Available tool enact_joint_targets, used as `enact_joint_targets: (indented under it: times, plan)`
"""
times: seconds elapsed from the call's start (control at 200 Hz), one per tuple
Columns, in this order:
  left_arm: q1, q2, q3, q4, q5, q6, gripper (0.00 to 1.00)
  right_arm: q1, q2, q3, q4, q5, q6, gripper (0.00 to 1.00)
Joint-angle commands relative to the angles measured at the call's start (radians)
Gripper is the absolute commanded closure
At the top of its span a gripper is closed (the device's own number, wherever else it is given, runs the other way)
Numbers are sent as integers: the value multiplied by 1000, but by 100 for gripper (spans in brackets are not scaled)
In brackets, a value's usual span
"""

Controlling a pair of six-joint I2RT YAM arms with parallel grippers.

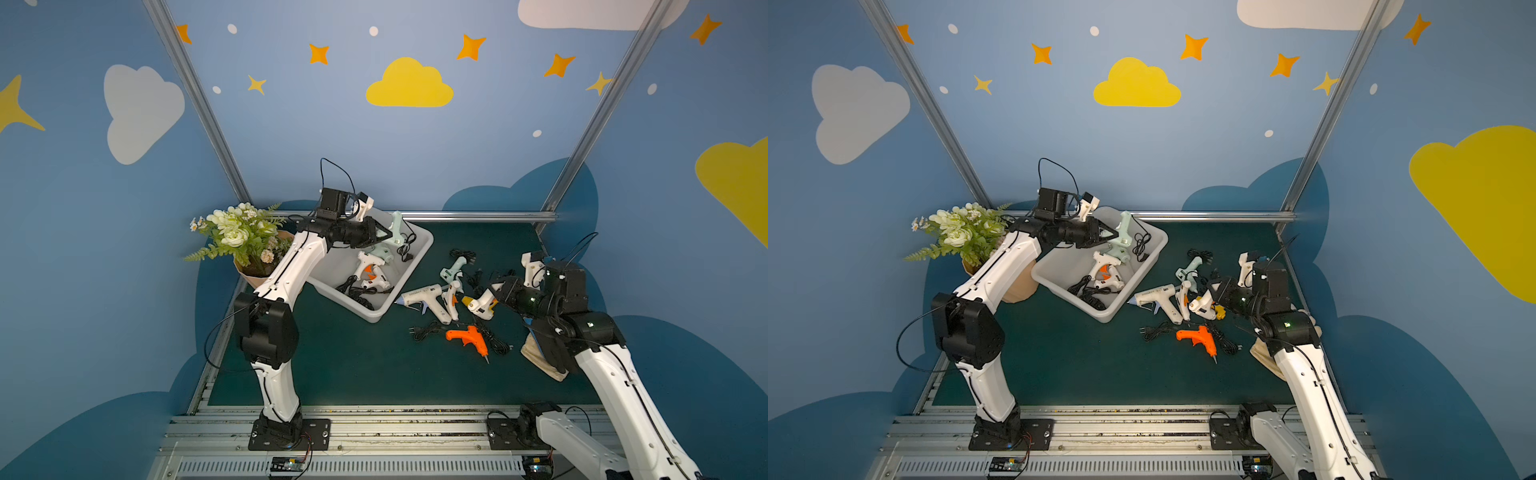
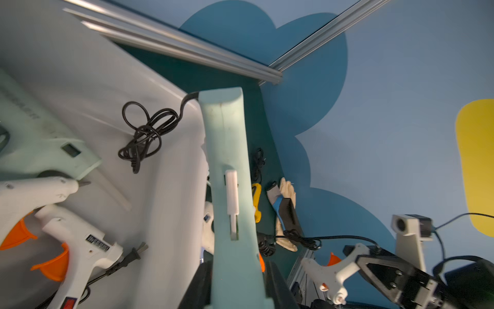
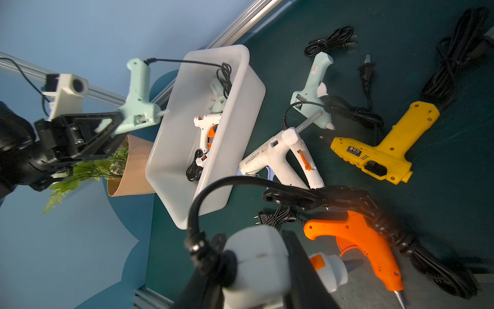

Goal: Put the hot melt glue gun into the storage box
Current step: Place the hot melt adhesive gun in the storage box, then pick up the hot melt adhesive gun from the center of the board.

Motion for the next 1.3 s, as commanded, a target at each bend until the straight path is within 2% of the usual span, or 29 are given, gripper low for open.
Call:
enact_joint_targets:
  times: [0.0, 0.11, 0.275, 0.32, 0.391, 0.446, 0.496, 0.581, 0.661, 0.896, 1.051, 1.147, 1.292]
  plan:
    - [0, -40, -124, -24, -98, 27, 97, 11, -28, 24, -6, 25, 15, 100]
    - [0, -59, -220, -25, -195, 31, 97, 17, -34, 31, -11, 28, 21, 100]
    - [-9, -38, -257, -40, -238, 57, 97, 32, -34, 34, -15, 42, 32, 100]
    - [-15, -26, -253, -50, -248, 71, 94, 37, -34, 30, -12, 46, 37, 100]
    - [-25, -11, -242, -69, -266, 89, 78, 47, -33, 24, -11, 56, 43, 100]
    - [-32, -9, -243, -71, -277, 97, 53, 56, -33, 22, -15, 69, 45, 100]
    - [-38, -15, -248, -71, -294, 100, 39, 62, -31, 21, -20, 81, 46, 100]
    - [-41, -40, -252, -74, -325, 97, 24, 78, -29, 20, -28, 104, 50, 100]
    - [-41, -81, -256, -77, -348, 97, 16, 92, -27, 13, -29, 125, 54, 100]
    - [-45, -255, -278, -70, -374, 93, 0, 132, 0, -5, -12, 168, 79, 100]
    - [-82, -382, -328, -27, -376, 122, 0, 149, 41, -3, -4, 182, 108, 100]
    - [-134, -476, -414, 78, -366, 151, 0, 155, 67, 4, -5, 185, 133, 100]
    - [-230, -637, -629, 377, -323, 223, 0, 158, 93, 2, 6, 177, 182, 100]
